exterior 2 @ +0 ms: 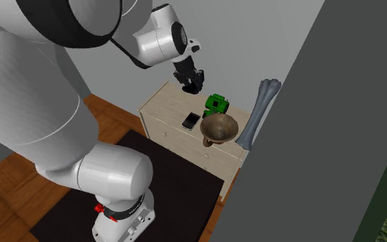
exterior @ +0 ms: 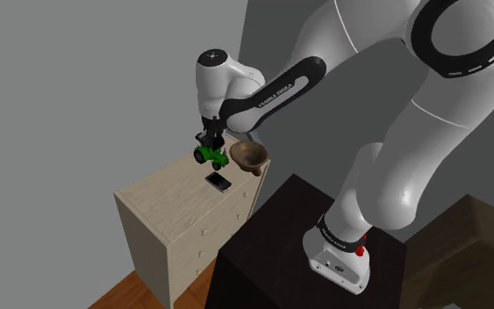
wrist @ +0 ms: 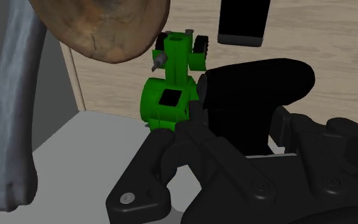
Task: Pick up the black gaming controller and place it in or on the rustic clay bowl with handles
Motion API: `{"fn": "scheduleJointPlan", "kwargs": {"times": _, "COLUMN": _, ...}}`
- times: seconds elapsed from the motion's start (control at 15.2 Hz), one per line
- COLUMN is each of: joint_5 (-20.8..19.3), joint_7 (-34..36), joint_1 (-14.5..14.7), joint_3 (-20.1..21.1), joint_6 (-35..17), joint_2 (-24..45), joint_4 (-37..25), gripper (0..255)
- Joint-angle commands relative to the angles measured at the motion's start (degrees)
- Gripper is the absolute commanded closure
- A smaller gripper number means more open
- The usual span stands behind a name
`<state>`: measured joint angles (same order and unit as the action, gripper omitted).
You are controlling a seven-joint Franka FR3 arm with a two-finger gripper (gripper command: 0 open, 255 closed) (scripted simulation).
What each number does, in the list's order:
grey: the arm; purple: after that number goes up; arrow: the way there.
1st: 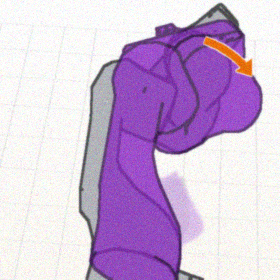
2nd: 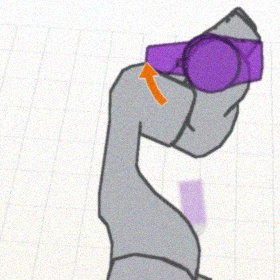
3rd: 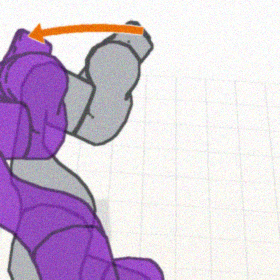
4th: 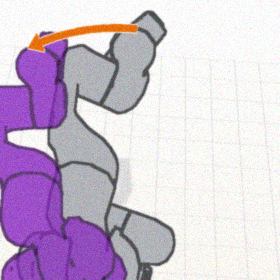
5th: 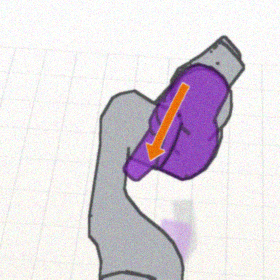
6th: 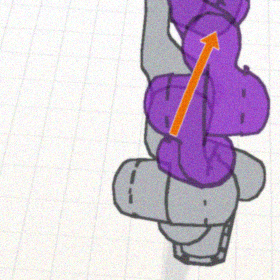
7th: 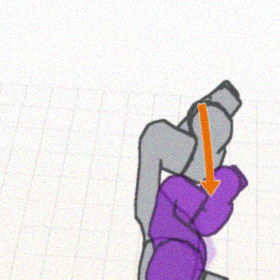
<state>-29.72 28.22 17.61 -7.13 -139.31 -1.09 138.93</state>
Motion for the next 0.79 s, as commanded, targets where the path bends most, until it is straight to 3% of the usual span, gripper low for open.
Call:
{"fn": "scheduleJointPlan", "kwargs": {"times": 0.0, "joint_5": -1.1, "joint_7": -2.0, "joint_1": -1.5, "joint_3": -1.5, "joint_6": -1.4, "joint_2": -2.6, "joint_4": 3.1, "gripper": 255}}
{"fn": "scheduleJointPlan", "kwargs": {"times": 0.73, "joint_5": -7.7, "joint_7": -14.4, "joint_1": -10.8, "joint_3": -11.7, "joint_6": -7.5, "joint_2": -12.2, "joint_4": 13.8, "gripper": 255}}
